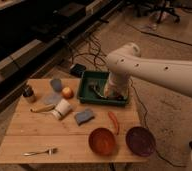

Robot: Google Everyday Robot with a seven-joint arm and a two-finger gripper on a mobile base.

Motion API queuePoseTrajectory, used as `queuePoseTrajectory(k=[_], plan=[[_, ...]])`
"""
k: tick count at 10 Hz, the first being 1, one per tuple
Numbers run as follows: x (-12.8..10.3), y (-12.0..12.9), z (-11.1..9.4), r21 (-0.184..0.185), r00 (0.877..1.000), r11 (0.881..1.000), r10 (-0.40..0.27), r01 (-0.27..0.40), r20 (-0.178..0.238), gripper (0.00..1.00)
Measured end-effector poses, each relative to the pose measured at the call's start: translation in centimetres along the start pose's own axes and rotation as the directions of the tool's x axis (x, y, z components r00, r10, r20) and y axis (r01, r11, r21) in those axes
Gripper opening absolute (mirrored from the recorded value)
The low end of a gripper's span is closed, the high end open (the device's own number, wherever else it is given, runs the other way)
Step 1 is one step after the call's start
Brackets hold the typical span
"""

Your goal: Place grapes in red bowl

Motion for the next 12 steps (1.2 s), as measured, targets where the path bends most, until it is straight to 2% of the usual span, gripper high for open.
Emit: queuePoseTrajectory(k=[1, 2, 5, 7, 9, 10, 12], plan=[[-0.2, -0.1, -0.2, 0.003, 1.000, 1.000, 0.002, -0.002, 0.009, 0.65], [-1.0, -1.2, -0.6, 0.007, 1.000, 1.000, 0.014, -0.015, 0.026, 0.65], [-4.9, -4.8, -0.9, 0.007, 0.998, 1.000, 0.027, -0.027, 0.062, 0.65], [-7.7, -7.7, -0.2, -0.027, 0.997, 0.999, 0.039, -0.038, 0.061, 0.65], [-9.6, -9.6, 1.1, -0.051, 0.998, 0.998, 0.032, -0.029, 0.054, 0.65], [-10.5, -9.6, 2.0, -0.072, 0.998, 0.997, -0.016, 0.020, 0.057, 0.65], [-10.9, -9.4, 2.9, -0.144, 0.992, 0.984, -0.093, 0.104, 0.082, 0.65]])
